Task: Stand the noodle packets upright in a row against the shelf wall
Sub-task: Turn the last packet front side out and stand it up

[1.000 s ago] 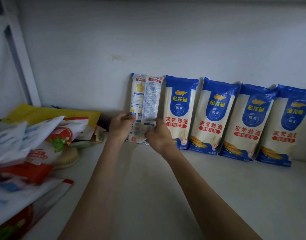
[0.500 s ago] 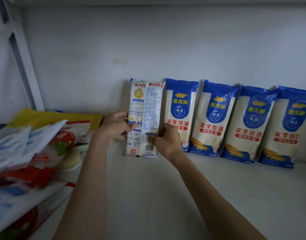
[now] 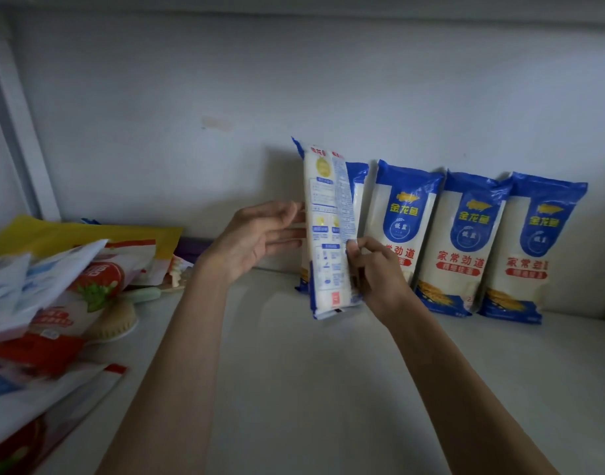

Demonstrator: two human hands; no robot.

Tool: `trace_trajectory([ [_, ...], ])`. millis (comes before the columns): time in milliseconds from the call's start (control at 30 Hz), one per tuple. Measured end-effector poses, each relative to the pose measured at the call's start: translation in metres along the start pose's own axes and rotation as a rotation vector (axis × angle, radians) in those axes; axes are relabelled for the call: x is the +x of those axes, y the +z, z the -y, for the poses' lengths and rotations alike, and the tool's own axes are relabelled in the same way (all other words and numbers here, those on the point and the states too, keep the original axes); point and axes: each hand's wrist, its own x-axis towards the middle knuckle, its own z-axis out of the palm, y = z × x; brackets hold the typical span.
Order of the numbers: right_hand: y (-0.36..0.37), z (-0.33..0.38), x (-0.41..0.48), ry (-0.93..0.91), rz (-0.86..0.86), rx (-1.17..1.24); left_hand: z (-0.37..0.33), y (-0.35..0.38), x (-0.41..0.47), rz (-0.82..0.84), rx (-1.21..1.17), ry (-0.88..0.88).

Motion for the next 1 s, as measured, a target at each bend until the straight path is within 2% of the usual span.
trace_trajectory([
  [167,-0.007,-0.007,-0.002,0.148,0.061,0.151,0.005,0.016,0.013,-0.081,-0.062,0.073],
  [300,0.001,-0.011,-0.012,0.292,0.158,0.257,0.007,0.02,0.016,-0.016,-0.114,0.068],
  [400,0.008,-0.017,-0.016,0.407,0.269,0.318,0.007,0.02,0.014,-0.031,-0.102,0.062],
  [533,0.008,-0.031,-0.01,0.445,0.526,0.47,0.007,0.023,0.008,0.002,-0.059,-0.036],
  [600,0.009,-0.035,-0.011,0.432,0.587,0.494,0.004,0.02,0.006,0.03,-0.068,-0.038],
  [700,0.016,-0.031,-0.016,0.406,0.615,0.428,-0.001,0.017,0.005,-0.046,-0.054,0.013],
  [867,0.022,-0.019,-0.017,0.301,0.642,0.099,-0.006,0.023,0.003,-0.111,-0.041,0.076],
  [1000,0.012,-0.012,-0.007,0.265,0.475,-0.106,-0.007,0.026,0.003,-0.204,-0.06,0.095],
])
